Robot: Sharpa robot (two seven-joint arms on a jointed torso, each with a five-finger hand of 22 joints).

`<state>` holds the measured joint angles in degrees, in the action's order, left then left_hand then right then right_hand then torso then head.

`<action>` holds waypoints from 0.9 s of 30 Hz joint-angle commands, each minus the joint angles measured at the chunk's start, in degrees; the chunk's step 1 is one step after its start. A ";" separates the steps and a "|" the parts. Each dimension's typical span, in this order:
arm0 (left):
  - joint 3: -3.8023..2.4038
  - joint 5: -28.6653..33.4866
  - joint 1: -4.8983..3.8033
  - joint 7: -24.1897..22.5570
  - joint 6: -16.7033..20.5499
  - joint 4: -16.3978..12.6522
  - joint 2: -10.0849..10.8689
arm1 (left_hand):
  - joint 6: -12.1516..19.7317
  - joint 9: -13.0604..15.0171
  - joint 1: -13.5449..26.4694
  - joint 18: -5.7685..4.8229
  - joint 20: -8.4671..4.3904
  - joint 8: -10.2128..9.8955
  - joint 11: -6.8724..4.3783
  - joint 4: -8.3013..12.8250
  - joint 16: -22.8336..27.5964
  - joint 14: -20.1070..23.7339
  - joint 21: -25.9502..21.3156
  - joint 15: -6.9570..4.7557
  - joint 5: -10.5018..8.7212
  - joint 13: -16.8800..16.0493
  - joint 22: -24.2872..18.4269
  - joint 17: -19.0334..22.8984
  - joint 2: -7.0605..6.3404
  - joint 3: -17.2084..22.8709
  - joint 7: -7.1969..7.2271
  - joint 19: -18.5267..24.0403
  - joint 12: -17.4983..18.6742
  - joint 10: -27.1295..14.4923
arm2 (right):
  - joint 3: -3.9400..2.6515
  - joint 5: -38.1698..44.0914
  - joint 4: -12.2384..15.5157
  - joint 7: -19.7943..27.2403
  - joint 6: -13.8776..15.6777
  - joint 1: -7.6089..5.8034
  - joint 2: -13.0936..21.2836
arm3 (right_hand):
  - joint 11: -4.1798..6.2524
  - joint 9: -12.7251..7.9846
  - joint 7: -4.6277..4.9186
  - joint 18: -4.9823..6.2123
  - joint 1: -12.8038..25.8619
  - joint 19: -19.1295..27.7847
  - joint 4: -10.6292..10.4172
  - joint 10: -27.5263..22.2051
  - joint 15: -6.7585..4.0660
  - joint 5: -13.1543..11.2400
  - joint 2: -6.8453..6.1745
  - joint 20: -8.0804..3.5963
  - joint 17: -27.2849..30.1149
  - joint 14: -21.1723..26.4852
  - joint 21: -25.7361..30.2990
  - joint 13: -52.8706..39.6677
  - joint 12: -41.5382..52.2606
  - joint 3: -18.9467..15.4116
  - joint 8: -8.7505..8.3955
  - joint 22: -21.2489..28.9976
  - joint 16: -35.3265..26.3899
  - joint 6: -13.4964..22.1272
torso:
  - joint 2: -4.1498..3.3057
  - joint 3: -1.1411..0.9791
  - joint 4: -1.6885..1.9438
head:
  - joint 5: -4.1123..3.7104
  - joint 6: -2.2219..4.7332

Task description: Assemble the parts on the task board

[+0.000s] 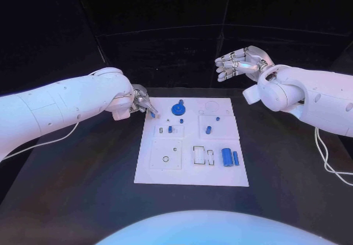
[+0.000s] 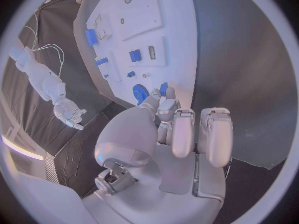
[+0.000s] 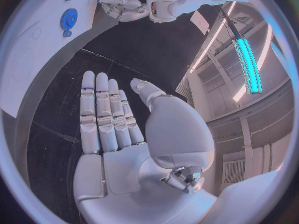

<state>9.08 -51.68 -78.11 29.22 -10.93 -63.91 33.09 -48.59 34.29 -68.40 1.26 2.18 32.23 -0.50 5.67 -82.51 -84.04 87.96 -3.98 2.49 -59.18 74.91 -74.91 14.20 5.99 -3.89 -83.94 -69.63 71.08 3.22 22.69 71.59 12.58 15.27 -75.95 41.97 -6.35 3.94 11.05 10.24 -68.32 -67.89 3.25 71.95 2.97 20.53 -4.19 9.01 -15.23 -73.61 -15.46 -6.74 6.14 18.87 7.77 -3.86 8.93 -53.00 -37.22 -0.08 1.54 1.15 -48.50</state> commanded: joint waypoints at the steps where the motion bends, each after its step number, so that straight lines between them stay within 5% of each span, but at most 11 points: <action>1: 0.02 1.71 -0.12 -0.08 5.99 -3.55 1.59 | 0.44 0.34 0.90 -0.59 -0.33 0.40 -0.06 5.34 0.25 -4.30 0.24 -0.34 0.19 -0.13 12.47 -8.36 -0.33 6.13 0.12 -4.87 -0.08 0.50 | -0.05 -0.28 -0.13 0.55 -0.35 -0.12 0.09 | -0.18 0.02 0.09 0.28 -0.11 -0.37 -0.29 0.03 0.21 0.38 0.17 0.07 -0.09 -0.07 0.34 0.09 -0.38 -0.04 0.16 0.07 -0.35 0.39 | 0.02 0.01 0.08 | 0.07 -0.04; 12: 0.11 0.92 0.74 -0.45 10.22 -12.53 5.42 | 0.68 1.26 3.94 -0.67 -0.44 1.16 -0.16 6.69 0.01 -4.38 0.45 -0.46 0.19 -0.43 12.79 -8.53 -1.79 11.58 0.18 -5.02 -0.28 0.98 | -0.04 -0.28 -0.48 0.55 -0.57 -0.11 -0.07 | -0.18 0.02 0.09 0.28 -0.11 -0.37 -0.29 0.03 0.21 0.38 0.17 0.07 -0.09 -0.07 0.34 0.09 -0.38 -0.04 0.16 0.07 -0.35 0.39 | -0.01 0.00 0.07 | 0.55 -0.06; 27: 0.15 -4.58 2.36 -0.02 8.87 -14.52 6.07 | 0.78 1.57 5.06 -0.64 -0.46 1.39 -0.17 6.86 0.09 -4.36 0.37 -0.48 0.19 -0.29 12.69 -8.46 -2.41 13.57 0.20 -4.98 -0.16 0.94 | -0.04 0.08 -0.73 0.49 -0.88 -0.10 -0.12 | -0.17 0.02 0.09 0.28 -0.07 -0.43 -0.38 0.04 0.22 0.41 0.22 0.08 -0.10 -0.09 0.44 0.09 -0.39 -0.07 0.17 0.06 -0.38 0.39 | -0.08 0.02 -0.13 | 0.94 -0.48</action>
<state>9.24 -53.52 -75.74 29.18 -1.74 -78.45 39.20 -48.20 35.87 -63.45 1.26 2.18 33.34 -0.63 8.31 -82.50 -84.04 88.20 -3.98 2.49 -59.52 74.92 -74.91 11.32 15.13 -3.88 -83.94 -69.63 71.77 3.23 22.73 70.86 12.57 15.07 -75.93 41.85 -6.35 3.94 11.05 10.23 -68.32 -67.89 3.25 71.95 2.97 20.80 -4.19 9.01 -15.29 -73.61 -15.22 -6.74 6.14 18.87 7.77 -3.86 8.93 -53.00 -37.27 -0.05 1.47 2.07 -48.91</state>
